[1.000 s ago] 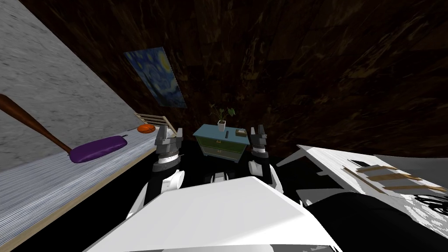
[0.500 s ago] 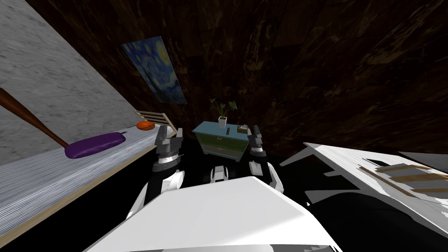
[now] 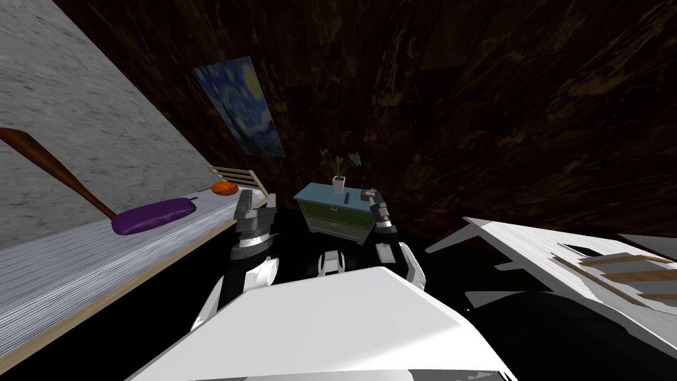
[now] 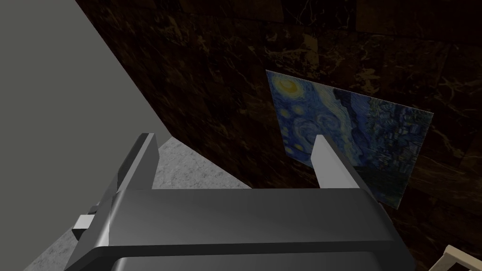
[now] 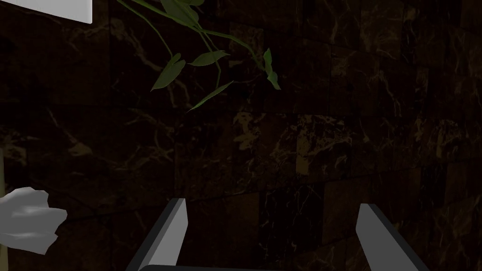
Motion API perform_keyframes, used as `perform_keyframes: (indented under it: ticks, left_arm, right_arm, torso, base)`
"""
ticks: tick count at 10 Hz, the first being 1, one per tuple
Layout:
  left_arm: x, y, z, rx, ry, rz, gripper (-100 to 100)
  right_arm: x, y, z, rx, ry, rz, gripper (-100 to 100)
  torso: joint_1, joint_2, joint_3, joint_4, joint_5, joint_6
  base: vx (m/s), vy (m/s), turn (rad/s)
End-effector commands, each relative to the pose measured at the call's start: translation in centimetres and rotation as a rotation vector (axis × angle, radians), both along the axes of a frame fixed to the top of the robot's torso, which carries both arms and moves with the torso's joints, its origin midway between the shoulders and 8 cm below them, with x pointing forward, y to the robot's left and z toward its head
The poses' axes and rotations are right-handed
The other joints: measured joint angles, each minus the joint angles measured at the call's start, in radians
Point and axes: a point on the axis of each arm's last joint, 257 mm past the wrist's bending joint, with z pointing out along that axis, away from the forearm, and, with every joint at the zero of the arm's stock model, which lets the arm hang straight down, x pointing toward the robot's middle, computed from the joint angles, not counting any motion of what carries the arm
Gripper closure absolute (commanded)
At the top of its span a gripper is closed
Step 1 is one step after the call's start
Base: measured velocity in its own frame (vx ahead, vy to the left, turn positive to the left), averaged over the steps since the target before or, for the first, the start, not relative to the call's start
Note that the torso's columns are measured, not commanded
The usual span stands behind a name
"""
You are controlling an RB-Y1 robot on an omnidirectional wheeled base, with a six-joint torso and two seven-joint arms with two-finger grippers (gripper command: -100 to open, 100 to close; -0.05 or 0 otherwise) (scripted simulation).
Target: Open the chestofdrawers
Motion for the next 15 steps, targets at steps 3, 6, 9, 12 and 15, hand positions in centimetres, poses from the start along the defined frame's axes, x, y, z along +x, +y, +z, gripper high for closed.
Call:
perform_keyframes:
  ticks: [3, 6, 9, 12, 15]
  left_arm:
    - [0.0, 0.0, 0.0, 0.0, 0.0, 0.0, 0]
    - [0.0, 0.0, 0.0, 0.0, 0.0, 0.0, 0]
    - [0.0, 0.0, 0.0, 0.0, 0.0, 0.0, 0]
    - [0.0, 0.0, 0.0, 0.0, 0.0, 0.0, 0]
    - [0.0, 0.0, 0.0, 0.0, 0.0, 0.0, 0]
  right_arm:
    - [2.7, 0.7, -4.8, -0.068, 0.157, -0.008, -100]
    - [3.9, 0.9, -7.4, -0.103, 0.237, -0.017, -100]
    - [5.7, 1.7, -12.2, -0.181, 0.365, -0.026, -100]
    - [6.5, 1.6, -15.8, -0.221, 0.466, -0.047, -100]
    - [7.0, 1.1, -19.7, -0.263, 0.583, -0.079, -100]
  torso:
    - [0.0, -0.001, 0.0, 0.0, 0.0, 0.0]
    - [0.0, 0.0, 0.0, 0.0, 0.0, 0.0]
    - [0.0, 0.0, 0.0, 0.0, 0.0, 0.0]
    - [-0.001, 0.0, 0.0, 0.0, 0.0, 0.0]
    - [0.002, -0.001, 0.0, 0.0, 0.0, 0.0]
  base:
    - [0.004, 0.036, 0.046]
    - [-0.001, 0.025, 0.04]
    - [0.0, 0.047, 0.066]
    - [0.003, 0.031, 0.045]
    - [0.007, 0.046, 0.07]
